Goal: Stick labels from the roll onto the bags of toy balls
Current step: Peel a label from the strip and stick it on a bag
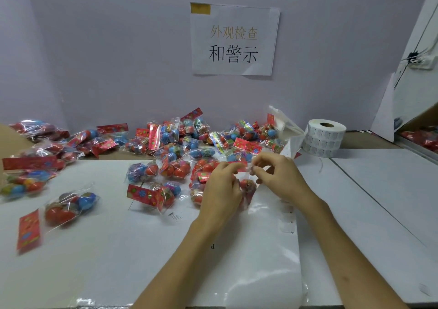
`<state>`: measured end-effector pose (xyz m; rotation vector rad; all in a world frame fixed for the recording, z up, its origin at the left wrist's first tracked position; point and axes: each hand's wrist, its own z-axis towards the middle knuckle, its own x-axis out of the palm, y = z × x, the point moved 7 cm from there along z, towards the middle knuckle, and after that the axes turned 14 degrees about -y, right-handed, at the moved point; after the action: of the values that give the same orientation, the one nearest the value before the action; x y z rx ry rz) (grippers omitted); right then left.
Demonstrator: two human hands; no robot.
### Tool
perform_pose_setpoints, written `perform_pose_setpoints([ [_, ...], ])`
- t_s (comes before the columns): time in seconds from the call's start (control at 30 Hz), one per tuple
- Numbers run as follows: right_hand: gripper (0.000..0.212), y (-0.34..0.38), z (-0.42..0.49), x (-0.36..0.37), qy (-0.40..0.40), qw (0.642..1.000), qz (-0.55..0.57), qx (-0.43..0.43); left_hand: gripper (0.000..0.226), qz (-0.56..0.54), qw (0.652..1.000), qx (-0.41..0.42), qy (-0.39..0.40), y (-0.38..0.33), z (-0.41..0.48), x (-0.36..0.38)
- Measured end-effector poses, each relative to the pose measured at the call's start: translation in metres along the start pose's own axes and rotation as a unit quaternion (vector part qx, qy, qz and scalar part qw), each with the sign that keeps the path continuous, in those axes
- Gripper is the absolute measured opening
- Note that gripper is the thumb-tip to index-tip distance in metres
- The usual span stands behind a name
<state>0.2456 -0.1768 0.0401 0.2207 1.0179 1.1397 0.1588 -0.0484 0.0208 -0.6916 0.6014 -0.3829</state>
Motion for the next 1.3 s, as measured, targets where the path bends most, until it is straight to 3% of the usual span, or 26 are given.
perform_pose_setpoints([
  [0.13,0.015,-0.015,0.001,-0.009,-0.021,0.998,-0.059,0.031,0.051,0.034,0.998,-0.039,-0.025,0.008,0.002,-0.008],
  [0.23,0.005,-0.029,0.001,-0.011,-0.004,0.991,-0.113,0.075,0.049,0.049,0.997,-0.058,-0.013,0.011,0.003,-0.010],
  [0.57,0.060,-0.025,-0.007,0.014,0.053,0.988,-0.114,0.090,0.055,0.132,0.991,-0.017,0.027,0.009,-0.003,-0.002],
  [0.7,0.060,-0.020,0.000,0.003,-0.047,0.992,0.031,0.116,0.077,-0.025,0.994,-0.106,-0.028,0.014,0.003,-0.009],
  [0.77,0.061,-0.015,0.003,-0.002,-0.080,0.980,0.134,0.126,0.087,-0.147,0.970,-0.186,-0.048,0.022,0.007,-0.010],
  [0.83,0.064,-0.009,0.004,-0.003,-0.085,0.964,0.216,0.129,0.081,-0.250,0.930,-0.264,-0.043,0.028,0.007,-0.009],
  [0.9,0.061,-0.002,0.003,-0.003,-0.073,0.951,0.272,0.125,0.060,-0.317,0.896,-0.312,-0.014,0.030,0.006,-0.004],
  [1.0,0.054,0.007,0.002,-0.002,-0.042,0.933,0.337,0.118,0.033,-0.335,0.888,-0.314,0.017,0.028,0.005,0.000],
  [1.1,0.052,0.009,0.003,-0.002,-0.019,0.914,0.381,0.139,0.039,-0.349,0.876,-0.332,-0.001,0.030,0.006,-0.002],
  [1.23,0.044,0.004,0.003,-0.002,-0.044,0.901,0.394,0.174,0.044,-0.398,0.835,-0.379,-0.022,0.039,0.008,-0.001],
  [1.3,0.035,0.002,0.002,0.004,-0.024,0.877,0.436,0.200,0.041,-0.424,0.816,-0.392,-0.023,0.040,0.007,0.000],
])
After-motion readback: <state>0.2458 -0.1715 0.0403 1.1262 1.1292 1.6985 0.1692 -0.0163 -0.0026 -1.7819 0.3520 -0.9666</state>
